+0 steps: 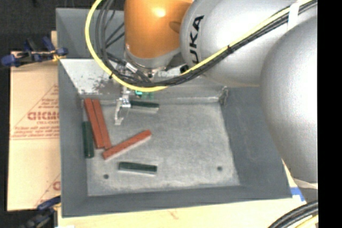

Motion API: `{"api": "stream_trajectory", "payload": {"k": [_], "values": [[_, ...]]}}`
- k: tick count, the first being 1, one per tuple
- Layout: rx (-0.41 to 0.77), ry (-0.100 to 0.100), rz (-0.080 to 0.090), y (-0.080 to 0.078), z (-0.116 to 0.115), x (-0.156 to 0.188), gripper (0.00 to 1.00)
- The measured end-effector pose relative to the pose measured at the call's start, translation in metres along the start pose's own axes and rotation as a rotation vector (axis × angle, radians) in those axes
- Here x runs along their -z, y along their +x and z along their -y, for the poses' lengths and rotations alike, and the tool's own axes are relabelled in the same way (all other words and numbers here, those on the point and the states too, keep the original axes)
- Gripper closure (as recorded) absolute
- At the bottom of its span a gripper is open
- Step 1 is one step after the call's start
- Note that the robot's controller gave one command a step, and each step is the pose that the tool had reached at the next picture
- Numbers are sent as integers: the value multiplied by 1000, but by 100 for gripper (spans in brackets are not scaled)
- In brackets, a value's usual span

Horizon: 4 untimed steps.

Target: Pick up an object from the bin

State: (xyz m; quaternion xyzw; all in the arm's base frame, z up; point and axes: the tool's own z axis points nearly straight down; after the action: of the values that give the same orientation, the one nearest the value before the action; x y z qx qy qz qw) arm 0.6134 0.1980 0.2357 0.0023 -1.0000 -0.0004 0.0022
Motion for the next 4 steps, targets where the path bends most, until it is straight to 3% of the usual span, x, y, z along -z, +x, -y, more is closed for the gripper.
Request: {"api": "stream_trajectory", "payload": {"k": [1, 3, 4], "values": [[-3, -1, 8, -1, 1, 5, 0], [162, 2, 13, 19, 20, -67, 0], [162, 2, 13, 19, 20, -67, 0]]}}
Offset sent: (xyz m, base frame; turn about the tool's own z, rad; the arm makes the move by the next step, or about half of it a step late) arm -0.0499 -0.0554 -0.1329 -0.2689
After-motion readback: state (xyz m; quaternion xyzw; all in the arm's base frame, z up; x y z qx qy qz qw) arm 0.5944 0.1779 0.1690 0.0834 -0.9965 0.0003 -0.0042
